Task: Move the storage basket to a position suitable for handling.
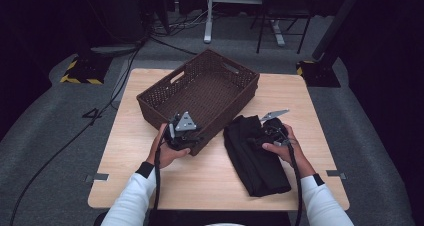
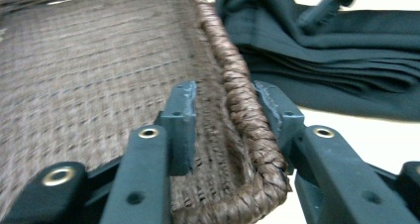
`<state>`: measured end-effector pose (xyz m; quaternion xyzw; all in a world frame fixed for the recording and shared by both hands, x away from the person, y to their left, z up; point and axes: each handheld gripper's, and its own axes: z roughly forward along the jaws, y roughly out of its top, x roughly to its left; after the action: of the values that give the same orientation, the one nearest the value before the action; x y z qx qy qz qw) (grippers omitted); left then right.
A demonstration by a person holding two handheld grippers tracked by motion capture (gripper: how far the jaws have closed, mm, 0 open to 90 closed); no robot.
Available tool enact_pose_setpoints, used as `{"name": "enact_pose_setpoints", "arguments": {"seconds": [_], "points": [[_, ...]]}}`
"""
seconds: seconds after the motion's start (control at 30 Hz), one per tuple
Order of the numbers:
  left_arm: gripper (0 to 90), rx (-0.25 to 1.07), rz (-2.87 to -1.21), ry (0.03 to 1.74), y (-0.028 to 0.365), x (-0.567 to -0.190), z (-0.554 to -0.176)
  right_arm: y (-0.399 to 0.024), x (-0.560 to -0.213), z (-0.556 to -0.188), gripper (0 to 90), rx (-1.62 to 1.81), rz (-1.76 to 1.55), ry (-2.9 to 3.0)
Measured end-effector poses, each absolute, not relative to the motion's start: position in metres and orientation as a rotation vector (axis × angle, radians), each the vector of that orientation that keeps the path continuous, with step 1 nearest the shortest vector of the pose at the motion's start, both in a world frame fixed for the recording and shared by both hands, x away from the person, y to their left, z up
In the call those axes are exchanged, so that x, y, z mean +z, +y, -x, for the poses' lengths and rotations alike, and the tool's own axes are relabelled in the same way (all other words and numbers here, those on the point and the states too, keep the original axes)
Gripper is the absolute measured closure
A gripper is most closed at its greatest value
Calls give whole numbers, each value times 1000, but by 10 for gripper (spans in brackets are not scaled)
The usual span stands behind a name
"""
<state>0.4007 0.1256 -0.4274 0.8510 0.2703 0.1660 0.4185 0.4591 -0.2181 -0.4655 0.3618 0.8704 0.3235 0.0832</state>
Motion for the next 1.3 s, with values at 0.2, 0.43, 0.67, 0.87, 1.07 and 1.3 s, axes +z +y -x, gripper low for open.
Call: {"name": "enact_pose_setpoints", "arguments": {"seconds": [0.2, 0.43, 0.67, 0.87, 1.07, 1.3], "points": [[563, 513, -2123, 763, 152, -423, -391, -206, -476, -446, 297, 1001, -846, 2795], [486, 559, -2106, 839, 175, -422, -388, -189, -471, -428, 305, 959, -565, 2898], [342, 494, -2087, 856, 179, -421, -388, -175, -467, -413, 292, 933, -400, 2880], [308, 457, -2126, 800, 161, -417, -390, -183, -453, -396, 262, 989, -517, 2744], [382, 461, -2136, 841, 157, -417, -396, -221, -443, -363, 261, 1059, -668, 2609], [630, 413, -2155, 846, 159, -424, -404, -246, -451, -322, 238, 1062, -761, 2627]]}}
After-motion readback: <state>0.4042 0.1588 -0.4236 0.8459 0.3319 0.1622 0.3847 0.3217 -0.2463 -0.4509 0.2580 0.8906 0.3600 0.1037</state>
